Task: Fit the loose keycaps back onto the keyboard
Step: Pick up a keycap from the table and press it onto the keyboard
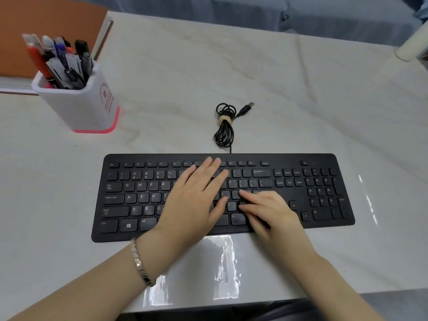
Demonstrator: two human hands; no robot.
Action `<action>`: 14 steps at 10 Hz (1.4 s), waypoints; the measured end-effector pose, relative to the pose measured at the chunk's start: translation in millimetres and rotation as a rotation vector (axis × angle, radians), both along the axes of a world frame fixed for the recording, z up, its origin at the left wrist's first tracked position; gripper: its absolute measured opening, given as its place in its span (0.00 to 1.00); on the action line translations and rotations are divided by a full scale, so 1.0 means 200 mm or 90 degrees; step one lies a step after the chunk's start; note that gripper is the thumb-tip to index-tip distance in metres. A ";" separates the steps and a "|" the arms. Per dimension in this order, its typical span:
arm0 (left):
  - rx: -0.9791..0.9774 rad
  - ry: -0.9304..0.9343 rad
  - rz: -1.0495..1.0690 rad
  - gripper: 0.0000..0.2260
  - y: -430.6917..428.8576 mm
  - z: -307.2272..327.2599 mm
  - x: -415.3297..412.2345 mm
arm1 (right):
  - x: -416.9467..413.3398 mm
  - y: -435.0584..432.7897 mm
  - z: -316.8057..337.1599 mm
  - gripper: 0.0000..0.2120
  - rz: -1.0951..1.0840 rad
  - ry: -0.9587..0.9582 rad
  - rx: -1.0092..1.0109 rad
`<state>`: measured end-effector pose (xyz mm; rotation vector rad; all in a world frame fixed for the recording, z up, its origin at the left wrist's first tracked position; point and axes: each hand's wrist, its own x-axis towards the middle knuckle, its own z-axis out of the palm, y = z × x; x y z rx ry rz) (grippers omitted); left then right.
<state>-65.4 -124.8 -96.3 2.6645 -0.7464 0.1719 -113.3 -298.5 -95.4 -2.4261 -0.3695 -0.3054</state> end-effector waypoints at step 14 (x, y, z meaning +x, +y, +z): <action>0.000 0.000 0.087 0.21 0.16 -0.01 0.02 | -0.05 0.00 -0.03 0.11 0.011 -0.166 -0.258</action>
